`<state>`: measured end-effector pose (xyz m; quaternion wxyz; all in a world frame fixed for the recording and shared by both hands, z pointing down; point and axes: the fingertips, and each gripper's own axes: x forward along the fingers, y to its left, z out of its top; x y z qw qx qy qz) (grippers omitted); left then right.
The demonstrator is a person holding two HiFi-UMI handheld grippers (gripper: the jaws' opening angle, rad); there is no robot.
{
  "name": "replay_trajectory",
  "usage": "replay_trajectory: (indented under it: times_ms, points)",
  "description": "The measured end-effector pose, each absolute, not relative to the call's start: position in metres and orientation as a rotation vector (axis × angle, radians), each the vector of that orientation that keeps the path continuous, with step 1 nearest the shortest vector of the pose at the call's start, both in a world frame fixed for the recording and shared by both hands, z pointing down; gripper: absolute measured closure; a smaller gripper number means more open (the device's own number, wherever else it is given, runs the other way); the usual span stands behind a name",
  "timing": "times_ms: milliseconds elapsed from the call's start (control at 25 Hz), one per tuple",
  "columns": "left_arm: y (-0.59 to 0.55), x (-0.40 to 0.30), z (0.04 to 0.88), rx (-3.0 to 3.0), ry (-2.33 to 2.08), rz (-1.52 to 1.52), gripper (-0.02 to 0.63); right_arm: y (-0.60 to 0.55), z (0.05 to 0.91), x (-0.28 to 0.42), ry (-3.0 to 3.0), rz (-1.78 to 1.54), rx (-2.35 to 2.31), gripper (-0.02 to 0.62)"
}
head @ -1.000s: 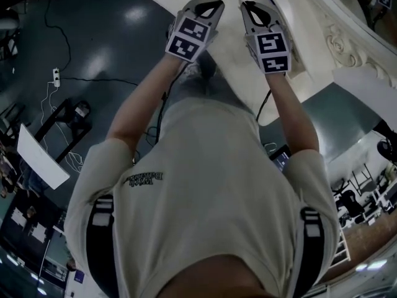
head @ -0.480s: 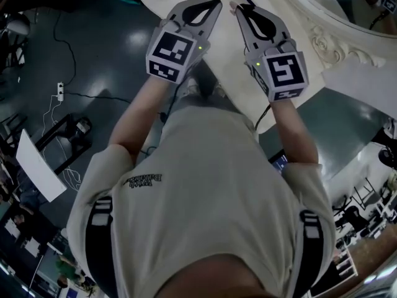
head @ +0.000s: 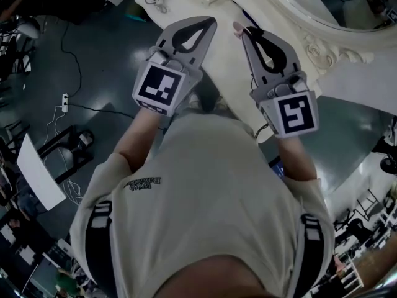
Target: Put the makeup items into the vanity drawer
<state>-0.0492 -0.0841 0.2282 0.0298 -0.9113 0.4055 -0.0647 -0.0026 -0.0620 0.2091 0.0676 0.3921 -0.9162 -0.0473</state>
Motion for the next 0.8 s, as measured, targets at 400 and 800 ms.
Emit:
replay_trajectory:
  times_ms: [400, 800]
  points:
    - [-0.061, -0.056, 0.212, -2.804, 1.296, -0.114, 0.592, -0.036, 0.203, -0.001, -2.81, -0.141, 1.188, 0.586]
    - [-0.075, -0.057, 0.208, -2.81, 1.331, -0.131, 0.592, -0.046, 0.197, 0.0, -2.827, -0.097, 1.168, 0.586]
